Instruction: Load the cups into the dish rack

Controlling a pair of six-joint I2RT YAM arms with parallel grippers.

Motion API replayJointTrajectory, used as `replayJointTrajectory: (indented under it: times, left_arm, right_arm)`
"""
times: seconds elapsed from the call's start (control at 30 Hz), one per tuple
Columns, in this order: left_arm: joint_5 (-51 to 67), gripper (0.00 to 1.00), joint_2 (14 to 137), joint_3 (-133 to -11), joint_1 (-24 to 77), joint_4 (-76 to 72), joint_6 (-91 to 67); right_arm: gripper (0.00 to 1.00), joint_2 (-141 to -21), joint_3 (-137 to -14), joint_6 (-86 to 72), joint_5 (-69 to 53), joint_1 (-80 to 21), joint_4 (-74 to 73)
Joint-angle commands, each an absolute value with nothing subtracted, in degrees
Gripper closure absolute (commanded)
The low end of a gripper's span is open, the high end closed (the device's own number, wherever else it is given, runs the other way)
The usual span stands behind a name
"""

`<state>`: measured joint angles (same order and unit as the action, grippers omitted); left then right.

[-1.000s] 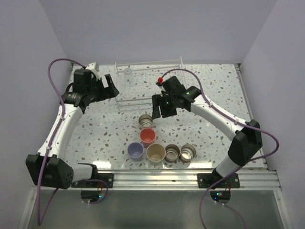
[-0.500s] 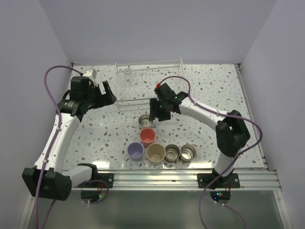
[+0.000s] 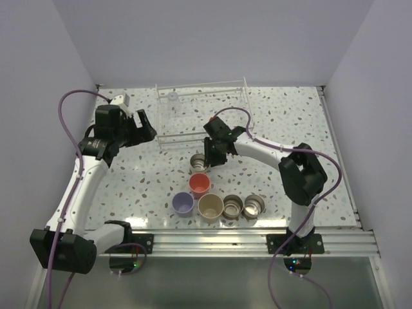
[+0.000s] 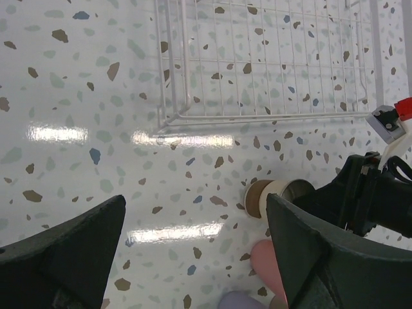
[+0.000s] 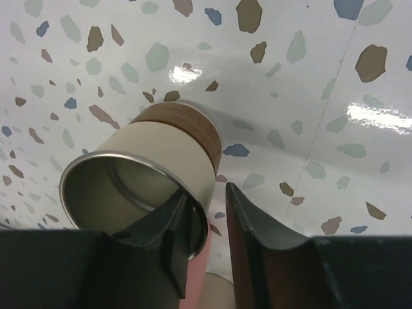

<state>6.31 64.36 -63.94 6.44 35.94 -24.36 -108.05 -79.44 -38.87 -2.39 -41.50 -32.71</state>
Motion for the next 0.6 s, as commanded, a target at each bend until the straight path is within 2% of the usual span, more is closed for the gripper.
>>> replayJointTrajectory:
  times: [0.0, 0.07, 0.1, 0.2, 0.37, 0.57]
  left_arm:
    - [6.1, 0.07, 63.1, -64.7, 6.4, 34.3, -22.8]
    - [6.3, 0.07, 63.5, -64.9, 6.4, 33.9, -22.5]
    - [6.5, 0.08, 63.8, -64.9, 6.4, 33.8, -22.4]
    - [7.1, 0.09, 65.1, -65.2, 6.4, 33.9, -22.1]
    - [8.2, 0.09, 65.3, -65.7, 6.4, 33.7, -21.7]
    - [11.9, 0.04, 65.0, -66.0, 6.4, 32.6, -21.1]
  right_arm:
    - [0.7, -108.0, -81.8, -39.6, -0.1, -42.2, -31.8]
    - [0.76, -107.4, -81.6, -39.6, 0.8, -42.1, -31.9]
    - [0.85, -107.1, -81.5, -39.6, 1.0, -42.2, -31.9]
    - [1.0, -106.6, -81.5, -39.6, 1.7, -42.1, -32.6]
    - [1.0, -104.4, -81.3, -39.1, 3.7, -42.2, -33.8]
    - [1.0, -100.3, -81.5, -38.3, 4.5, -42.1, -34.9]
